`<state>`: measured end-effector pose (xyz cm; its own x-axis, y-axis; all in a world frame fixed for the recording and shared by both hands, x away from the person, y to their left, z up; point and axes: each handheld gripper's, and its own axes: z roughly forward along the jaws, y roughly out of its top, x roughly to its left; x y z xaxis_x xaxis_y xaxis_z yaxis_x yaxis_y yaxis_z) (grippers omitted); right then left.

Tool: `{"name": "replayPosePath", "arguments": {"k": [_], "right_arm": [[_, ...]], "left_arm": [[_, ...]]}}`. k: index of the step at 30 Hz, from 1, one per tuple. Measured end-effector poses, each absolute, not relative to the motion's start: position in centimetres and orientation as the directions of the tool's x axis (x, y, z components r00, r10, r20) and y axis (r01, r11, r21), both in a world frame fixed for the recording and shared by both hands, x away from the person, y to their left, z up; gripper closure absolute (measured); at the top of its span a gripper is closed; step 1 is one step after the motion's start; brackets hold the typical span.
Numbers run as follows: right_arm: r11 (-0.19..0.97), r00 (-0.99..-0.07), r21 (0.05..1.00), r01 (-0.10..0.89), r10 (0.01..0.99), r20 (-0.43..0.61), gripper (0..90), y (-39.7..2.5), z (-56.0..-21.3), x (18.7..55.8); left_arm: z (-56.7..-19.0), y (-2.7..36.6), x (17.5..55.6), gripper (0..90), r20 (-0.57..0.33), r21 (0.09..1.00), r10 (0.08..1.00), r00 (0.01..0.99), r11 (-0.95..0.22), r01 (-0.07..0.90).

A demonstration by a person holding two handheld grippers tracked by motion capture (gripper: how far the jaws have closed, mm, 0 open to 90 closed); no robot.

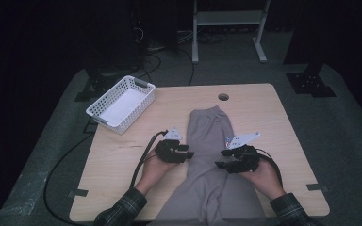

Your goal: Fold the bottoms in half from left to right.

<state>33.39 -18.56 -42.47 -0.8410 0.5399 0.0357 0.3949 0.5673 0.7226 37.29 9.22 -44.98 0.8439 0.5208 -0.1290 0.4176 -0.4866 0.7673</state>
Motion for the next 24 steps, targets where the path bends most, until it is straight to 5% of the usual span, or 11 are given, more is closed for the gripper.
{"name": "replayPosePath", "arguments": {"k": [16, 24], "right_arm": [[0.664, -0.91, 0.673, 0.327, 0.413, 0.034, 51.4, -12.4, -44.1, 32.6], [0.729, -0.918, 0.615, 0.299, 0.395, -0.022, 87.7, -11.1, -45.4, 32.9]], "left_arm": [[-47.2, 7.4, 36.4, 59.4, 0.015, 0.706, 0.515, 0.857, -0.612, 0.355], [-47.4, 8.0, 36.8, 59.4, 0.007, 0.717, 0.532, 0.847, -0.593, 0.367]]}}
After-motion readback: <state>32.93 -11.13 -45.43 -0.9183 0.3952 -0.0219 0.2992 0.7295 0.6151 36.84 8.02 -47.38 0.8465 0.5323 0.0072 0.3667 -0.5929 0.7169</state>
